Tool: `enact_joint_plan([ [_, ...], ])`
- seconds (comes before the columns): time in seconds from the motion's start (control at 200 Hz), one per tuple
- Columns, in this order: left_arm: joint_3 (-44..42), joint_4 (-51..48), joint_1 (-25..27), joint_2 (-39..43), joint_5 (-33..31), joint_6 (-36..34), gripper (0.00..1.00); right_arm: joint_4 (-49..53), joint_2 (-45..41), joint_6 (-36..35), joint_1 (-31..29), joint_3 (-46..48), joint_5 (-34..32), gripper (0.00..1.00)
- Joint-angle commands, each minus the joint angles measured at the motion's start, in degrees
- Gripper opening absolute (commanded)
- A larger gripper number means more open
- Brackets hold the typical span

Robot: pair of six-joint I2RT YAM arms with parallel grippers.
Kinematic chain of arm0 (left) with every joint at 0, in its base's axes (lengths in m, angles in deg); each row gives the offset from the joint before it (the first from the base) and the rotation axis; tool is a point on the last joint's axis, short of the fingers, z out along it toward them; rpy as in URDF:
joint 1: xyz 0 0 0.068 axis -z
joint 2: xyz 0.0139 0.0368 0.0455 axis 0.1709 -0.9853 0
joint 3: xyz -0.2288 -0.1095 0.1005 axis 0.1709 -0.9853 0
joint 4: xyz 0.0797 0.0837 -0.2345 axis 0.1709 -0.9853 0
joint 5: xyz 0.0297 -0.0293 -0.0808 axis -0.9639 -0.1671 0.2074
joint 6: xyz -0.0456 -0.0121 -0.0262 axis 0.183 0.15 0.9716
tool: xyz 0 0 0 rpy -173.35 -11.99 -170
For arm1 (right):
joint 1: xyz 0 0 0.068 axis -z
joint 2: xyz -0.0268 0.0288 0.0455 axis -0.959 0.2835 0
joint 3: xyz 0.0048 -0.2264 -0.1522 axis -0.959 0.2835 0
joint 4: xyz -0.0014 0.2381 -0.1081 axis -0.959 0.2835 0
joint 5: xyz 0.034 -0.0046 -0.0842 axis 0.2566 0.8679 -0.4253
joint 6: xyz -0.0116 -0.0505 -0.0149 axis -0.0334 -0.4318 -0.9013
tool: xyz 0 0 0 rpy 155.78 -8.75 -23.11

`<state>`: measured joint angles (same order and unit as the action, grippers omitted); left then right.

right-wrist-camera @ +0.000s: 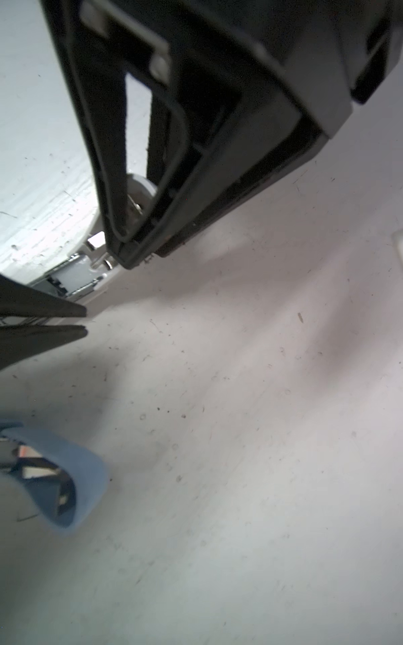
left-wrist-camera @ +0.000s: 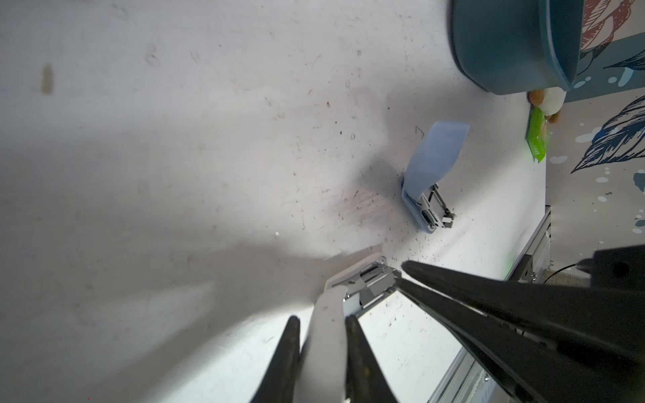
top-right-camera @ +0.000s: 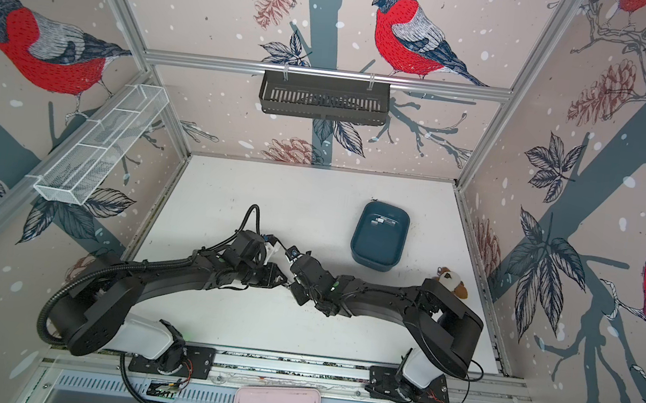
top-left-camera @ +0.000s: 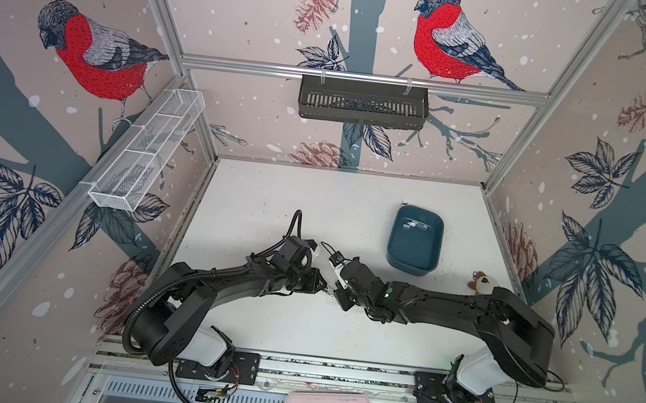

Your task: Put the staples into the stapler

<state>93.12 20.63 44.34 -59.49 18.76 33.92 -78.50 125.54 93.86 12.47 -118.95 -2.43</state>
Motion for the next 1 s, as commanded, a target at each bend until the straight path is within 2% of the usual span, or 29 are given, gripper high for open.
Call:
enact_joint_plan([
  [0.0, -0.1, 0.3, 0.0, 0.1, 0.0, -0.7, 0.11, 1.3, -1.3, -0.7, 0.1, 0.8, 3.3, 0.15],
  [0.13, 0.0, 0.5, 0.0, -0.1, 0.1, -0.7, 0.11, 2.7, -0.5, -2.3, 0.5, 0.7, 6.6, 0.18],
  [0.25, -0.1, 0.3, 0.0, 0.2, 0.0, -0.5, 0.11, 2.8, 0.9, -2.7, 0.5, 0.2, 6.9, 0.18],
  [0.515, 0.0, -0.1, 0.0, 0.4, -0.1, -0.9, 0.11, 2.7, 3.3, -2.9, 0.8, -0.6, 4.4, 0.18],
  [0.996, 0.2, 0.0, 0.0, 0.0, 0.1, -0.9, 0.11, 2.0, 2.3, -3.3, 0.5, -0.2, -0.8, 0.09],
])
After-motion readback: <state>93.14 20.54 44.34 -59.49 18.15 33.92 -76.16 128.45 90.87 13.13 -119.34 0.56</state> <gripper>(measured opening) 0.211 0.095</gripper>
